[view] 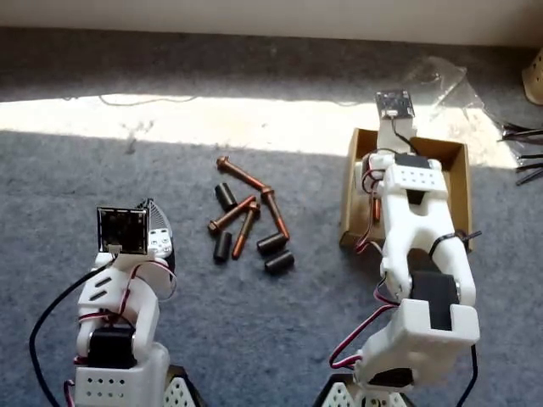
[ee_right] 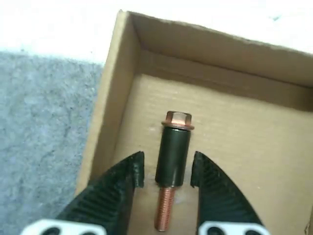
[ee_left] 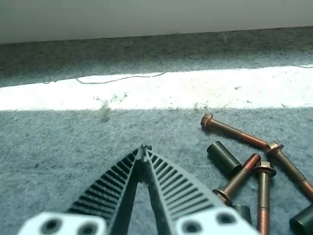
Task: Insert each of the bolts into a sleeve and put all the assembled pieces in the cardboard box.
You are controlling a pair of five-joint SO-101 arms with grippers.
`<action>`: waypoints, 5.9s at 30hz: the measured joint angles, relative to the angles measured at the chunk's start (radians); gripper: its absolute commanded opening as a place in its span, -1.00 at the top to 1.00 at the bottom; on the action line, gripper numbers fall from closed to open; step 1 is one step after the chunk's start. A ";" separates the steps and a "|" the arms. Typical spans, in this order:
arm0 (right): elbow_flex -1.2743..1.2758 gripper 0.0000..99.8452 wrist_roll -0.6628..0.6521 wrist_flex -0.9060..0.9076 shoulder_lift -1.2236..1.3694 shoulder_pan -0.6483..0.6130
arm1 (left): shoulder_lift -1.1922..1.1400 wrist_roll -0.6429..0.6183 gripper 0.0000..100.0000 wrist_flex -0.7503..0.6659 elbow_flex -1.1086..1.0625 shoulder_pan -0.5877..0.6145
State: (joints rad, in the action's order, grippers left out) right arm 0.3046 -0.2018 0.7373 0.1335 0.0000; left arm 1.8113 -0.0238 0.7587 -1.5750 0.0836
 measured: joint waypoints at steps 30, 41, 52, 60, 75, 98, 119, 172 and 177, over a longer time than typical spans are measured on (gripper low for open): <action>0.407 0.72 -0.049 0.025 -0.672 -0.531 | 0.000 0.000 0.99 0.000 0.000 0.121; 0.417 0.72 0.407 0.072 -0.672 -0.715 | 0.000 0.000 0.99 0.000 0.000 0.153; 0.071 0.72 0.628 0.298 -0.331 -0.773 | 0.000 0.000 0.99 0.000 0.000 0.173; -0.342 0.72 0.799 0.506 0.077 -0.801 | 0.000 0.000 0.99 0.000 0.000 0.173; -0.844 0.72 0.875 0.761 0.511 -0.801 | 0.000 0.000 0.99 0.000 0.000 0.173; -0.878 0.72 0.994 0.809 0.557 -0.861 | 0.000 0.000 0.99 -0.106 -0.064 0.173; -0.921 0.93 0.968 0.819 0.672 -0.839 | 0.000 0.000 0.99 -0.106 -0.064 0.173; -1.036 0.99 0.362 1.003 0.138 -0.605 | 0.000 0.000 0.99 -0.109 -0.095 0.051; -0.944 0.99 0.255 1.003 0.046 -0.569 | 0.000 0.000 0.99 -0.109 -0.095 0.051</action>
State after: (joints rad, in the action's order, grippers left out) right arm -0.6391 0.0529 1.7407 0.1795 -0.5692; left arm 1.8113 -0.0238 0.6498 -1.6701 0.1343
